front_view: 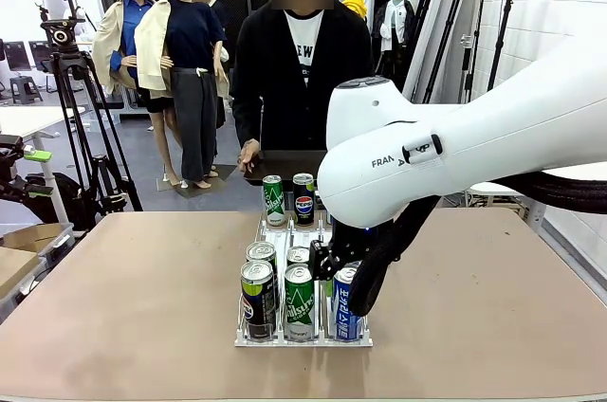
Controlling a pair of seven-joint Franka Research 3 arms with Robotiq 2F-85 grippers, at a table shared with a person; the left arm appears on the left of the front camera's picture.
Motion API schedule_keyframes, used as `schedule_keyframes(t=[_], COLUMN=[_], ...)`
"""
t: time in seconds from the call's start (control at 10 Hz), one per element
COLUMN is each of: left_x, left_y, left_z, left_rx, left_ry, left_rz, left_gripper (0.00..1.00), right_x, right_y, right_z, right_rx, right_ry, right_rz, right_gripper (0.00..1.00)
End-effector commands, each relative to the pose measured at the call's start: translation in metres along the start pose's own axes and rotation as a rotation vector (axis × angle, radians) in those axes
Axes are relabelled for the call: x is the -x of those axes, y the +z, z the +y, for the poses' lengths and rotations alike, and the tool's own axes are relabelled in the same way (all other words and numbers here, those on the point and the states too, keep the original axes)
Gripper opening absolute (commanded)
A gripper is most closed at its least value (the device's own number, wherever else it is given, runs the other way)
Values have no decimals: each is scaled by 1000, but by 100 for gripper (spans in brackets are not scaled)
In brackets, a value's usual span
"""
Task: Retrieve and hand over the desired beverage to the person.
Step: Pick up a can of the same type that the person held from the Automatic Can Dispenser.
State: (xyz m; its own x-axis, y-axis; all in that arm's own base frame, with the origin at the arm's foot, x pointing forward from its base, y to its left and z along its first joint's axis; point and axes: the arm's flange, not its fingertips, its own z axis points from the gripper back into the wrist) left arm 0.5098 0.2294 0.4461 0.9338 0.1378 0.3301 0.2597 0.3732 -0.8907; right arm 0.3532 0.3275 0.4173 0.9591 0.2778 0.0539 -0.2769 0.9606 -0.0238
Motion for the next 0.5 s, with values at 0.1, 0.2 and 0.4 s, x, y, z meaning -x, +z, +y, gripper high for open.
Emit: schedule_keyframes(t=[0.1, 0.2, 0.4], left_x=[0, 0, 0], left_y=[1, 1, 1], left_z=[-1, -1, -1], left_rx=[-9, -9, -9], left_ry=[11, 11, 11], left_rz=[-9, -9, -9], left_gripper=[100, 100, 100], right_x=[-8, -10, -14], right_y=[-7, -9, -13], right_z=[0, -1, -3], right_rx=[-33, -40, -56], right_ry=[-13, -11, 2], right_rz=[2, 5, -9], right_gripper=[100, 100, 100])
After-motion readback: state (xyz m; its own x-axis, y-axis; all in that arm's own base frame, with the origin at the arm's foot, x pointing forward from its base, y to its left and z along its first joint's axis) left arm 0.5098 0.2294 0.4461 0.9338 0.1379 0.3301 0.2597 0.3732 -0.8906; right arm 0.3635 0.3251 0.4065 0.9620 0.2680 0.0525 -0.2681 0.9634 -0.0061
